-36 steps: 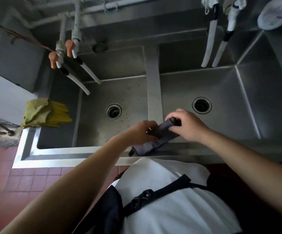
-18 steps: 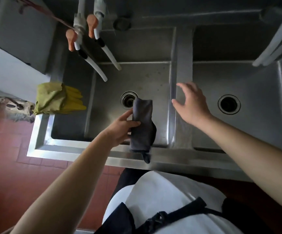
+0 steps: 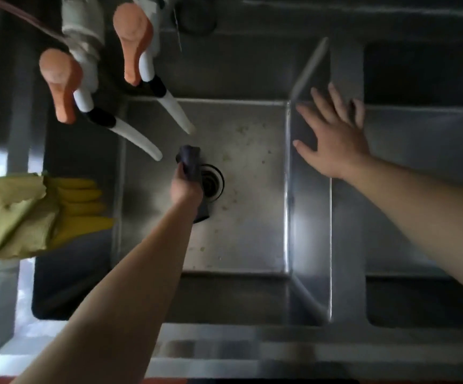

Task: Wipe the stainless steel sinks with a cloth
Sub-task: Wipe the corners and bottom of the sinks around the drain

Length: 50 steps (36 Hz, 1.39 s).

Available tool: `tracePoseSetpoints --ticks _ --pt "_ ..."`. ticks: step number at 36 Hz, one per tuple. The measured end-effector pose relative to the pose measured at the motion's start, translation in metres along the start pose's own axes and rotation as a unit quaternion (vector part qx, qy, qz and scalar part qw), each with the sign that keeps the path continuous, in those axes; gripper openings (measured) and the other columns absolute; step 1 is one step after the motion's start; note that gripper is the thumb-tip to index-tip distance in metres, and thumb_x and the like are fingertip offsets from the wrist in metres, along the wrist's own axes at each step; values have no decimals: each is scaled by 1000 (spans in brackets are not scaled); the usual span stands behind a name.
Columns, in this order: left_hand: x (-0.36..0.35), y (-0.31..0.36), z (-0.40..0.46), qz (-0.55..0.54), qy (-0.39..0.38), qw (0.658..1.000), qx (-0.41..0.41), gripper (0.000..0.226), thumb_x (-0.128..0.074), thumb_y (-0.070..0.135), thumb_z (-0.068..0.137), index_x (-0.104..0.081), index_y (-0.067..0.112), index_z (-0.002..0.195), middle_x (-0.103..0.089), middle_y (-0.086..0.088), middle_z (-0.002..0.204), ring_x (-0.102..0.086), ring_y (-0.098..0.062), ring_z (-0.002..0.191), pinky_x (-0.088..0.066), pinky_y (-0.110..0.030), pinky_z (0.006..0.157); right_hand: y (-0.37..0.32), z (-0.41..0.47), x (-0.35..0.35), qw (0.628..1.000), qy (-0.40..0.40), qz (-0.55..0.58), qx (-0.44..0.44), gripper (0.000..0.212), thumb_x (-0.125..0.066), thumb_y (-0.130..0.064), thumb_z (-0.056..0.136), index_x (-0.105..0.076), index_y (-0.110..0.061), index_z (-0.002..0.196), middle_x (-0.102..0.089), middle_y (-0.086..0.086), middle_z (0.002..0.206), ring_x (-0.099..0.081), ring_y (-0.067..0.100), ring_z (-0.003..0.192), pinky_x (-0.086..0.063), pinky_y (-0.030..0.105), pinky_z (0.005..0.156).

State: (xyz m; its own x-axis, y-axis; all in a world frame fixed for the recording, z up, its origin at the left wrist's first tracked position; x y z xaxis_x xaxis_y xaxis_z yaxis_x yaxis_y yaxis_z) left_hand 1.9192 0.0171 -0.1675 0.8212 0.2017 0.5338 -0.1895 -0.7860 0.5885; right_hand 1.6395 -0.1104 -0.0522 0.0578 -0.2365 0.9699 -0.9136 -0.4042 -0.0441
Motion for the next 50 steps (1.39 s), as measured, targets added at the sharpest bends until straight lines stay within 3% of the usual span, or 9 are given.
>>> tracePoseSetpoints --ticks 4,7,12,17,23,29,38,44,50 --pt "-6 21 45 -104 92 990 18 54 -50 22 99 -39 41 149 -58 8 139 -57 -13 117 -43 -16 84 4 -1 -5 996 77 40 -12 63 -42 -52 93 -37 -23 149 -25 5 164 -9 19 154 -5 51 121" --pt "-19 32 67 21 150 988 -19 56 -42 19 95 -40 39 147 -49 -4 144 -52 -28 125 -41 -42 104 7 0 -9 993 104 55 -15 62 -44 -49 91 -43 -19 146 -29 5 162 -13 17 153 -6 48 121" --pt "-79 48 77 264 -15 964 -21 64 -47 21 90 -32 39 149 -22 -14 156 -23 -39 139 -24 -52 111 9 1 -11 989 128 69 -10 61 -44 -45 90 -46 -14 143 -34 6 160 -17 18 153 -8 47 121" --pt "-99 46 85 266 69 960 -48 73 -49 38 88 -16 42 153 -10 -10 164 -11 -33 148 -10 -55 116 8 1 -11 986 149 80 3 57 -47 -39 91 -50 -12 141 -39 7 157 -21 20 152 -13 53 120" --pt "-125 30 112 278 47 960 0 72 -15 74 88 10 51 151 19 -1 165 18 -31 151 13 -64 113 9 1 -10 985 148 84 5 61 -48 -37 89 -48 -12 145 -35 7 159 -21 20 152 -14 54 120" --pt "-171 42 76 271 7 962 -30 72 -17 76 88 15 53 149 17 0 165 20 -30 150 14 -63 112 8 1 -8 988 133 83 6 61 -50 -36 88 -49 -11 144 -38 6 158 -22 22 152 -17 58 118" --pt "-175 10 59 482 -164 754 -416 56 -20 54 100 6 58 149 6 10 166 4 -26 153 13 -58 114 7 1 -6 990 117 75 9 59 -50 -36 90 -51 -9 142 -44 7 154 -24 23 151 -19 59 117" --pt "-130 42 121 327 76 938 -82 58 -29 54 99 -5 52 153 -5 -1 167 -1 -31 152 -3 -64 115 7 0 -7 988 130 83 11 57 -49 -33 89 -53 -9 140 -48 6 151 -26 23 151 -19 59 117" --pt "-125 88 152 198 68 976 53 71 -3 58 89 14 36 155 24 -13 162 21 -46 147 13 -72 107 7 1 -8 987 134 85 11 57 -48 -34 88 -53 -9 139 -49 6 150 -27 24 150 -19 58 117"
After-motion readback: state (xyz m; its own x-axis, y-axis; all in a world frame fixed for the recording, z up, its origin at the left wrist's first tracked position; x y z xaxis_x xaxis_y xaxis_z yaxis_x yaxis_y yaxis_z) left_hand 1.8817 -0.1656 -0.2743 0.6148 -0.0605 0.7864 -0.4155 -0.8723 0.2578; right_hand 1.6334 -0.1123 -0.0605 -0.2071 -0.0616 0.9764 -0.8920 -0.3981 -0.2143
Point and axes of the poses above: each hand's wrist, its own z-axis towards the middle knuckle, its own x-axis out of the back of the hand, y = z × x, the point moved 2 cm from there along z, towards the middle knuckle
